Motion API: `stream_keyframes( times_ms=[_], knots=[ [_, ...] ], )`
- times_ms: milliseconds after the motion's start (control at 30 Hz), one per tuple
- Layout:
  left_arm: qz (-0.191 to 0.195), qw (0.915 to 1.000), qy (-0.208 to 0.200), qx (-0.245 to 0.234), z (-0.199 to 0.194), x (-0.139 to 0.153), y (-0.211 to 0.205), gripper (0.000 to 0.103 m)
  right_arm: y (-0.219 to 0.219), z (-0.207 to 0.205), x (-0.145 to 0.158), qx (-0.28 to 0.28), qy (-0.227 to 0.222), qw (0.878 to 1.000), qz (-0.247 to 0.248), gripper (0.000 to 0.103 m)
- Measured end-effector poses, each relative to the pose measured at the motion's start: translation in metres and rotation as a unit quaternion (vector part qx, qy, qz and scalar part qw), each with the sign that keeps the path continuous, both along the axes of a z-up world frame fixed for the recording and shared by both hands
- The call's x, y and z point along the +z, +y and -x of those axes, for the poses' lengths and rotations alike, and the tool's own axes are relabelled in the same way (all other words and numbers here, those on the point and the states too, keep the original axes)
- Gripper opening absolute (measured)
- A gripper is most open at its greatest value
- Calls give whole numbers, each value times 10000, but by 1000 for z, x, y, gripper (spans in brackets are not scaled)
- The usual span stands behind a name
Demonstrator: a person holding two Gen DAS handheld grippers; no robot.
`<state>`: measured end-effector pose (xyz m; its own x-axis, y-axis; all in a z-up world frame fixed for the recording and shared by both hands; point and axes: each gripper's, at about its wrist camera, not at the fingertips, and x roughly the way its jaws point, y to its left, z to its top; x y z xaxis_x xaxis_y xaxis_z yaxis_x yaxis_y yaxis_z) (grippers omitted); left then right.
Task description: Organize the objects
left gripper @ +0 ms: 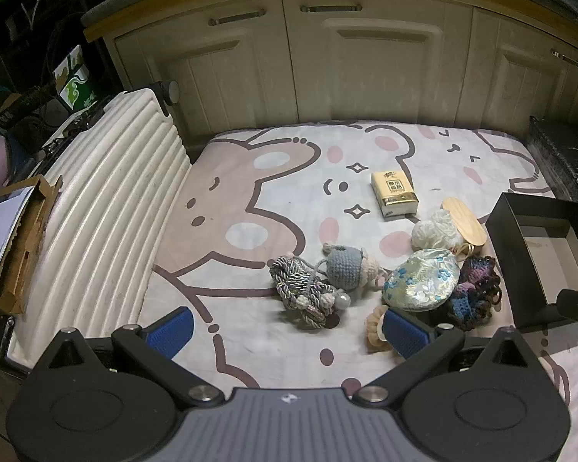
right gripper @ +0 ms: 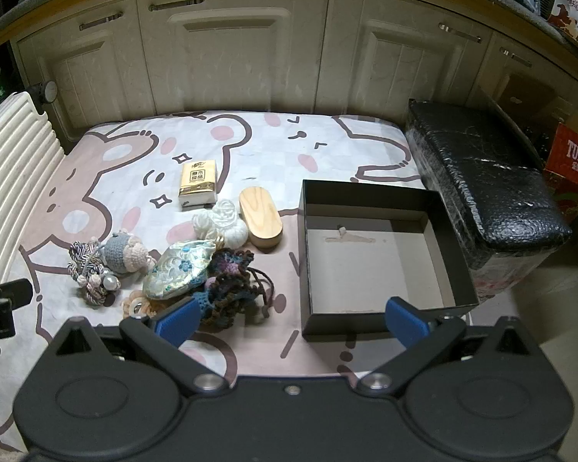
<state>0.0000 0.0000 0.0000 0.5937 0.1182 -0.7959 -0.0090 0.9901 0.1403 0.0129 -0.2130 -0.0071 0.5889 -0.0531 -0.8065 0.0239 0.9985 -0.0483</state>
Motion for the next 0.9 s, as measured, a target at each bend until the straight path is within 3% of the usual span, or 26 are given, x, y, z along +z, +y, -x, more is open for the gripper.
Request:
stream_keyframes(
  times_ms=[900],
  knots=[
    [44,10000,34,29,1,-5,-3,103,0,0,0,-18,19,10000,-8,103]
  ],
)
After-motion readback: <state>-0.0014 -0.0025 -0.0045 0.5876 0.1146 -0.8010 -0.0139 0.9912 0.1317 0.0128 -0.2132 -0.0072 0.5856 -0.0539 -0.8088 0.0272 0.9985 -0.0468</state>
